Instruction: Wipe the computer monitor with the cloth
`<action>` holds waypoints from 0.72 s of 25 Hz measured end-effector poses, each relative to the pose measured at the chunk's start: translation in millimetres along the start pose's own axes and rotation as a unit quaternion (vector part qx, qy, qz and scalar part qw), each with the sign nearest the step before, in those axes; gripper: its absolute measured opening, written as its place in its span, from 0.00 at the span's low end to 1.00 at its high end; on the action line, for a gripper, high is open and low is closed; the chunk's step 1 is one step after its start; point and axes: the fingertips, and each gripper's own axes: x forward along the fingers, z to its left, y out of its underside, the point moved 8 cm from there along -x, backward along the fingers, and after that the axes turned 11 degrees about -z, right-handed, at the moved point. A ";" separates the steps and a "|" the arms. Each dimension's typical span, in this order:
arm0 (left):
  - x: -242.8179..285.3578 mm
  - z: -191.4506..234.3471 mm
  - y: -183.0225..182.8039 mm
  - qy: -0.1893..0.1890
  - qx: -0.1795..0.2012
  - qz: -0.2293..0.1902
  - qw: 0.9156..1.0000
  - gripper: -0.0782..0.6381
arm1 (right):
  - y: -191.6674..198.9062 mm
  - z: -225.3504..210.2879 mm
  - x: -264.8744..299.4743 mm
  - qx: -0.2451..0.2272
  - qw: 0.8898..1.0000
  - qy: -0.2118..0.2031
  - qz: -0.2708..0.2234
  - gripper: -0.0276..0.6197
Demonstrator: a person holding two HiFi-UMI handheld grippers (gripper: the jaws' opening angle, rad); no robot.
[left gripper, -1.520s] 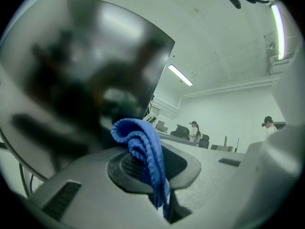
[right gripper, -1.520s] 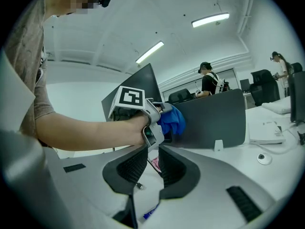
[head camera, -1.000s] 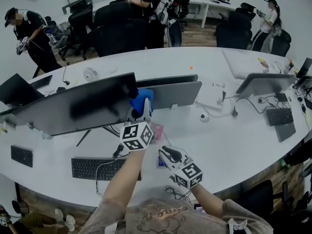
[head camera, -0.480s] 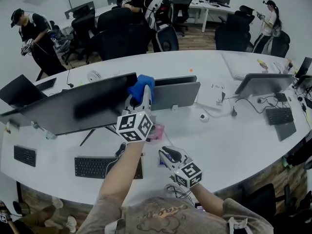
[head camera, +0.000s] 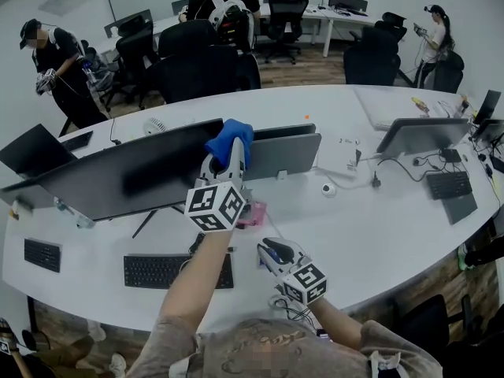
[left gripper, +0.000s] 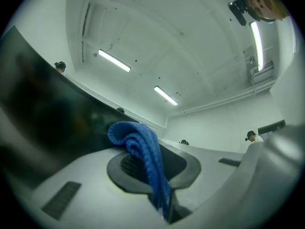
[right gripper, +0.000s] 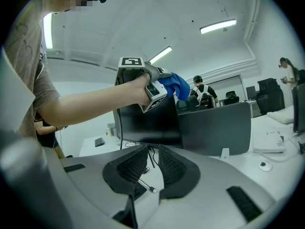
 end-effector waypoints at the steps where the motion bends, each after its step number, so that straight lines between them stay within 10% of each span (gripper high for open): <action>1: -3.6 -1.0 -1.5 0.004 0.000 -0.001 1.000 0.18 | 0.3 1.2 -0.4 -0.001 1.000 0.002 0.000 0.15; 18: -153.2 61.5 -56.3 0.003 0.045 0.025 0.999 0.18 | 5.1 68.1 40.3 -0.016 0.999 -0.031 -0.002 0.15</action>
